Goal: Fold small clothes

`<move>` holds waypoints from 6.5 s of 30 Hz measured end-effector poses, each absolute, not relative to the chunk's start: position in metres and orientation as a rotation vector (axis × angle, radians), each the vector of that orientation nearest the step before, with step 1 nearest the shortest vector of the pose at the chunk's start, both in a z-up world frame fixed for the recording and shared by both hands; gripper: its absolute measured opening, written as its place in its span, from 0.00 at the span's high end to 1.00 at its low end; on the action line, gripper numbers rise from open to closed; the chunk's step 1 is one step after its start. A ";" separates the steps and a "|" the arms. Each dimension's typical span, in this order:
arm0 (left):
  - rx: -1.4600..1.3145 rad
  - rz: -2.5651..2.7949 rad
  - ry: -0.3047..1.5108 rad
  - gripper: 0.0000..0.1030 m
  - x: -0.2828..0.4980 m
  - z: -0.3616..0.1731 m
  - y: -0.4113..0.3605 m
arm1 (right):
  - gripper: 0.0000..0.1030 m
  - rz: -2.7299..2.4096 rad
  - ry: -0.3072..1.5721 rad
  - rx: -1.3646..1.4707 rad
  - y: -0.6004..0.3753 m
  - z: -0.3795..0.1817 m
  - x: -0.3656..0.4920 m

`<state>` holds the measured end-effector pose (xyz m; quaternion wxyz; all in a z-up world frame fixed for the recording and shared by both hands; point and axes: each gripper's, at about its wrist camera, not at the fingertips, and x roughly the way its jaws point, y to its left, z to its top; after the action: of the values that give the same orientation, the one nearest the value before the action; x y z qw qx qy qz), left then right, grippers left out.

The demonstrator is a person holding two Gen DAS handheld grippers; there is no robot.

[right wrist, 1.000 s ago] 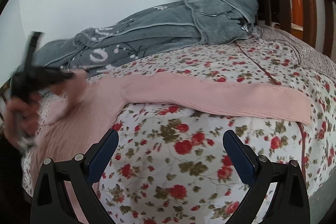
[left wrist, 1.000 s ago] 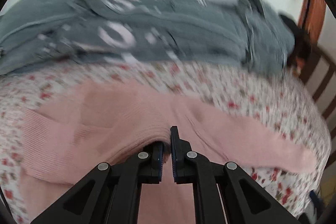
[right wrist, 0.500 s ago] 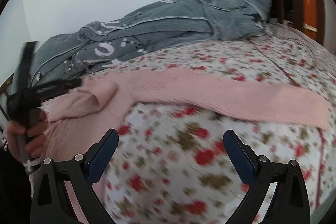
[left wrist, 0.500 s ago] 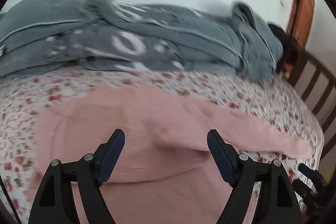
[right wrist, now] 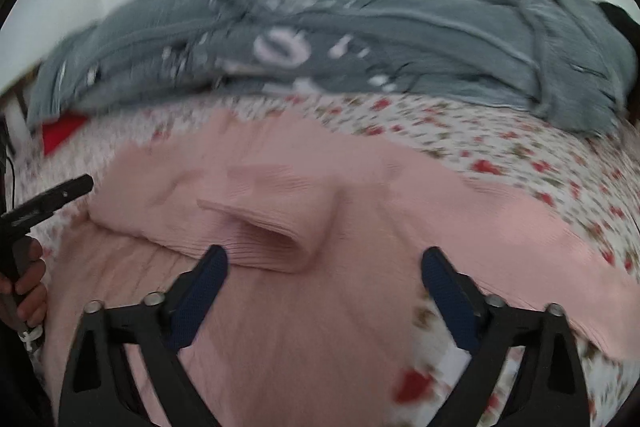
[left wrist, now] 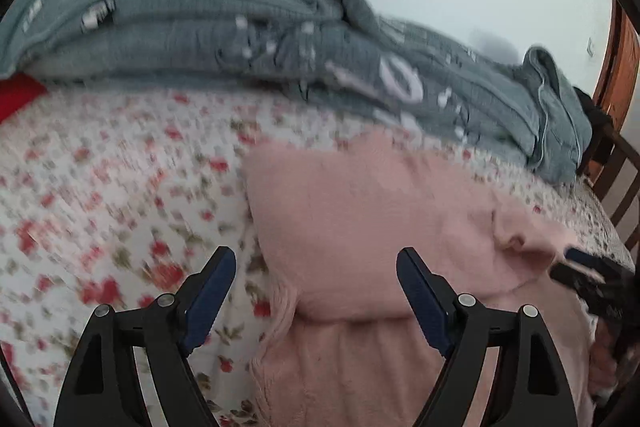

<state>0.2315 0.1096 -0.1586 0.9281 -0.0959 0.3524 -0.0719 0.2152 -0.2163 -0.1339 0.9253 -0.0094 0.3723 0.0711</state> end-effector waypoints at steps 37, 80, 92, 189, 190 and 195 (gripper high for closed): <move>-0.269 -0.211 0.821 0.77 0.285 -0.137 0.134 | 0.38 -0.081 0.720 0.001 -0.277 -0.122 0.181; -0.172 -0.170 0.819 0.44 0.250 -0.175 0.125 | 0.31 -0.389 0.687 0.253 -0.475 -0.159 0.046; -0.175 -0.188 0.826 0.39 0.252 -0.177 0.125 | 0.29 -0.390 0.591 0.480 -0.540 -0.166 0.038; -0.119 -0.166 0.857 0.54 0.281 -0.162 0.115 | 0.37 0.142 0.683 0.123 -0.275 -0.153 0.191; -0.128 -0.168 0.865 0.57 0.283 -0.162 0.114 | 0.37 0.146 0.689 0.121 -0.274 -0.153 0.192; -0.095 -0.196 0.772 0.88 0.274 -0.147 0.113 | 0.37 0.146 0.695 0.128 -0.275 -0.154 0.193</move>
<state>0.2744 0.1129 -0.1475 0.9206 -0.0463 0.3757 -0.0955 0.1929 -0.2752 -0.1542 0.9356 0.0626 0.3399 0.0716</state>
